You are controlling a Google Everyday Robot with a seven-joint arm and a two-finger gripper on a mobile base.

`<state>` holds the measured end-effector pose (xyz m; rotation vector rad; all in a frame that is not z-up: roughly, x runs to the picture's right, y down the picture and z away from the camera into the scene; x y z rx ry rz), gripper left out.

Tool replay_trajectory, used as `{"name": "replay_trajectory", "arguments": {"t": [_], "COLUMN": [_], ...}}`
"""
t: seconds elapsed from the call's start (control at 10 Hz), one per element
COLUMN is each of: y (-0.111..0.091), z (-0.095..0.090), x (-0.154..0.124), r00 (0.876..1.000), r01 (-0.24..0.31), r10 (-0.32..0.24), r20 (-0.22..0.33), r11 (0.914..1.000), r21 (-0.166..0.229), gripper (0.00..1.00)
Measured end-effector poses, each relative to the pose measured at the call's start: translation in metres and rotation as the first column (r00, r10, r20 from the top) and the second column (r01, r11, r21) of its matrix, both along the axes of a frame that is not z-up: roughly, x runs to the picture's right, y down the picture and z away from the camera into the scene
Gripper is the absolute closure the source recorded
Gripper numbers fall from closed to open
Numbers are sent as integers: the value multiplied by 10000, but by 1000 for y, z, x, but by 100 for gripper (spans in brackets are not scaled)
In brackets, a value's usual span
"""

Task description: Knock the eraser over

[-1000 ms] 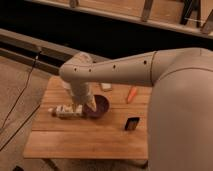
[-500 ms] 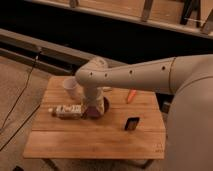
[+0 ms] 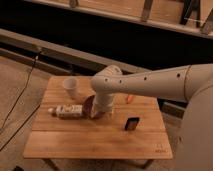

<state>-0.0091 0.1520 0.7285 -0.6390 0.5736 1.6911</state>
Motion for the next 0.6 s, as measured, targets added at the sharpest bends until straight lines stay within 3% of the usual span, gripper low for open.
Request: {"name": "replay_trajectory", "arguments": {"t": [0.6], "y": [37], "z": [6], "x": [29], "r00": [9985], "r01": [-378], "r10": [347], "r20": [-416], "r11": [9965], "r21": [-747], "gripper": [35]}}
